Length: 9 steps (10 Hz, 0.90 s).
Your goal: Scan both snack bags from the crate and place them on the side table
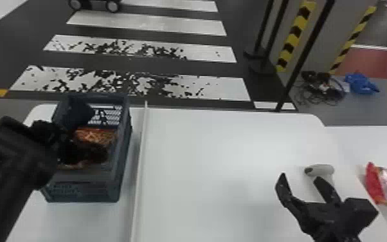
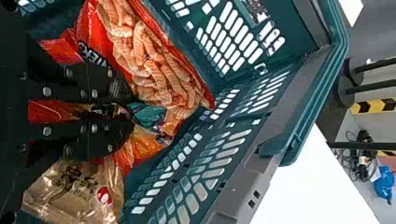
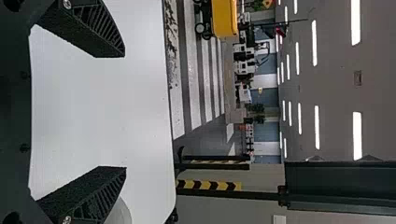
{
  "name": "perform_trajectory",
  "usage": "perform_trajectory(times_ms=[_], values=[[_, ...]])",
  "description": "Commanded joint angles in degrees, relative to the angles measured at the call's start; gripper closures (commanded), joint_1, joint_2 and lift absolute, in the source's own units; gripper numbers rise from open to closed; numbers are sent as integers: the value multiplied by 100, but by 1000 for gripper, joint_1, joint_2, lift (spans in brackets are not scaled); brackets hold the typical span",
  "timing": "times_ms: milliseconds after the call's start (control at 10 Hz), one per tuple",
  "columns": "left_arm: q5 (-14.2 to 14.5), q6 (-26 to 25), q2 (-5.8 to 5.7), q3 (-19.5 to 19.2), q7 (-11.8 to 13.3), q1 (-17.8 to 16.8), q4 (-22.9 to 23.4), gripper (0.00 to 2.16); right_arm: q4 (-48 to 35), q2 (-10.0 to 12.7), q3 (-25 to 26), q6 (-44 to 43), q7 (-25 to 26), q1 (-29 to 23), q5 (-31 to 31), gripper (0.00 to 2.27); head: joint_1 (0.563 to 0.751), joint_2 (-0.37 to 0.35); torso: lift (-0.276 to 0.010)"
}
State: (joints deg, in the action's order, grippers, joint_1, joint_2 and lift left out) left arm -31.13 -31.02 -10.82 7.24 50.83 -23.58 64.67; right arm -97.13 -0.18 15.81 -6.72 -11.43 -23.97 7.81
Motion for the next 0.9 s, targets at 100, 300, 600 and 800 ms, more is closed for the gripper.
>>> perform_trajectory(times_ms=[100, 300, 600, 800], values=[[72, 64, 45, -495, 199, 336, 766, 2135, 36, 23, -8, 0, 0, 6, 1, 60, 695, -128, -98], [266, -146, 54, -803, 375, 521, 1294, 2135, 27, 23, -17, 35, 0, -2, 10, 60, 695, -124, -98], [793, -234, 45, -1330, 410, 775, 1715, 2135, 10, 23, -43, 141, 0, -11, 1, 60, 695, -108, -98], [1303, -182, 45, -1787, 419, 855, 1786, 2135, 1, 23, -43, 141, 0, -29, -7, 60, 695, -89, -98]])
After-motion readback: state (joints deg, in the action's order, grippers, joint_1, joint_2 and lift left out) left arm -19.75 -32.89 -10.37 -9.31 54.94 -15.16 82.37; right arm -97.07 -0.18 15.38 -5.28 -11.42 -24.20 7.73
